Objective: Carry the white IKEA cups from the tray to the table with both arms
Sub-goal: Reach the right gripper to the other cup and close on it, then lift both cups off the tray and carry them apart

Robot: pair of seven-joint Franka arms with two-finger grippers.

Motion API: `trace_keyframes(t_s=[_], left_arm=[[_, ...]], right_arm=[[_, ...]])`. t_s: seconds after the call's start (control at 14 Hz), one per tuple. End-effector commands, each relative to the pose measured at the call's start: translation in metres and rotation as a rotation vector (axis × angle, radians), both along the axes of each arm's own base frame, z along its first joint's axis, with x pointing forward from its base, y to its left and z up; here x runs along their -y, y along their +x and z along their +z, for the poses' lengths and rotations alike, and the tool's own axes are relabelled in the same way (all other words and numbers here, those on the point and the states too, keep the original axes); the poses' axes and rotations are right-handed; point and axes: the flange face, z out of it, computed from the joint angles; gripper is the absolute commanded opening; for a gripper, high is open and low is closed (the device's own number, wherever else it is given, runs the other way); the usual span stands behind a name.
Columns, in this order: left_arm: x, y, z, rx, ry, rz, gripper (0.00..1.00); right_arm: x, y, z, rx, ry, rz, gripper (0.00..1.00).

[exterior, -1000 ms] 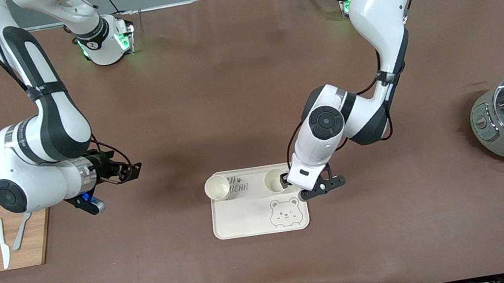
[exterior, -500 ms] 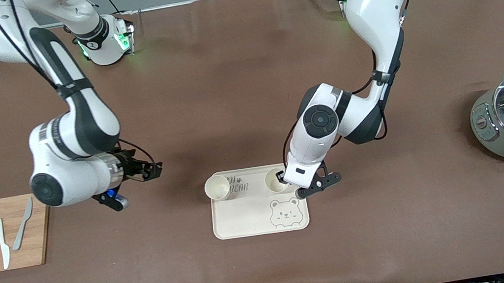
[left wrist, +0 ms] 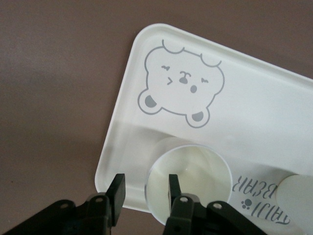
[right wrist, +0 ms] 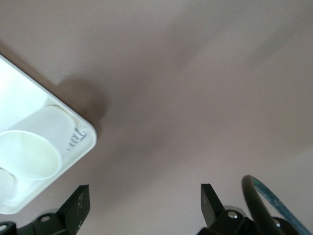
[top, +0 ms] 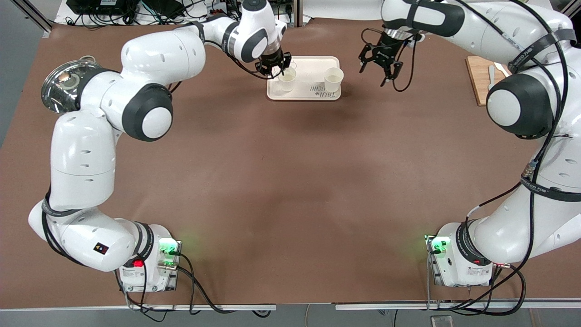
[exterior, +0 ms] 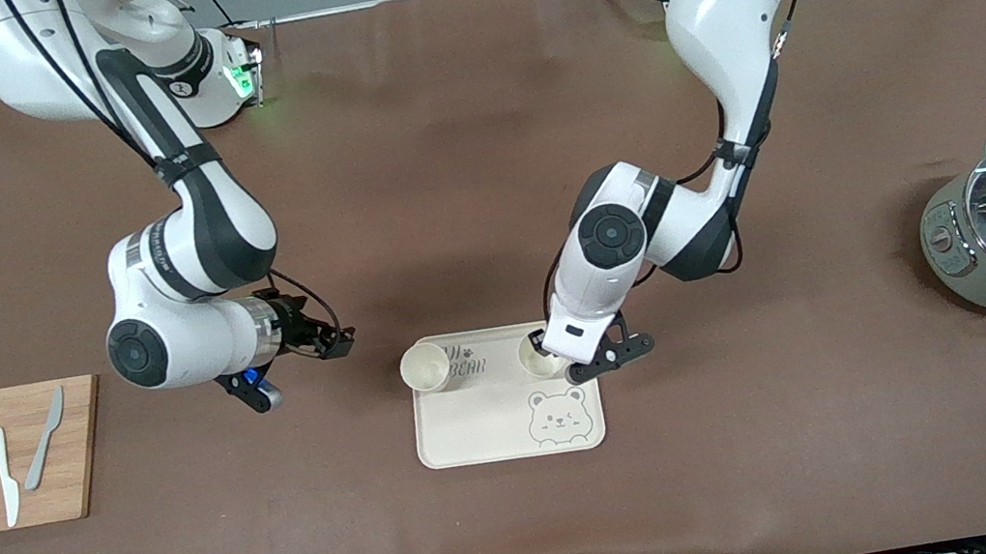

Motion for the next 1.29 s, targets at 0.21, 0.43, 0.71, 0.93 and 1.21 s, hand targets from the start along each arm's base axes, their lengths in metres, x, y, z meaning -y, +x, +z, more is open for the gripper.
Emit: trace_keyframes(t_s=[0.21, 0.43, 0.71, 0.93, 1.21], left_arm=[[0.012, -0.009, -0.016, 0.004, 0.012, -0.011, 0.40], [0.016, -0.010, -0.029, 0.009, 0.006, -0.015, 0.28], [0.017, -0.011, -0.030, 0.018, 0.006, -0.029, 0.00], [0.014, -0.007, -0.012, 0.031, 0.002, -0.022, 0.00], [-0.003, -0.002, 0.013, 0.002, 0.034, -0.002, 0.00]], right_arm=[[-0.037, -0.001, 0.007, 0.055, 0.010, -0.115, 1.00], [-0.063, 0.001, 0.012, 0.117, 0.010, -0.247, 1.00], [-0.092, -0.009, -0.025, 0.128, -0.038, -0.290, 1.00], [-0.091, -0.015, -0.054, 0.116, -0.102, -0.283, 0.97], [-0.086, -0.008, -0.061, 0.149, -0.112, -0.351, 0.91]])
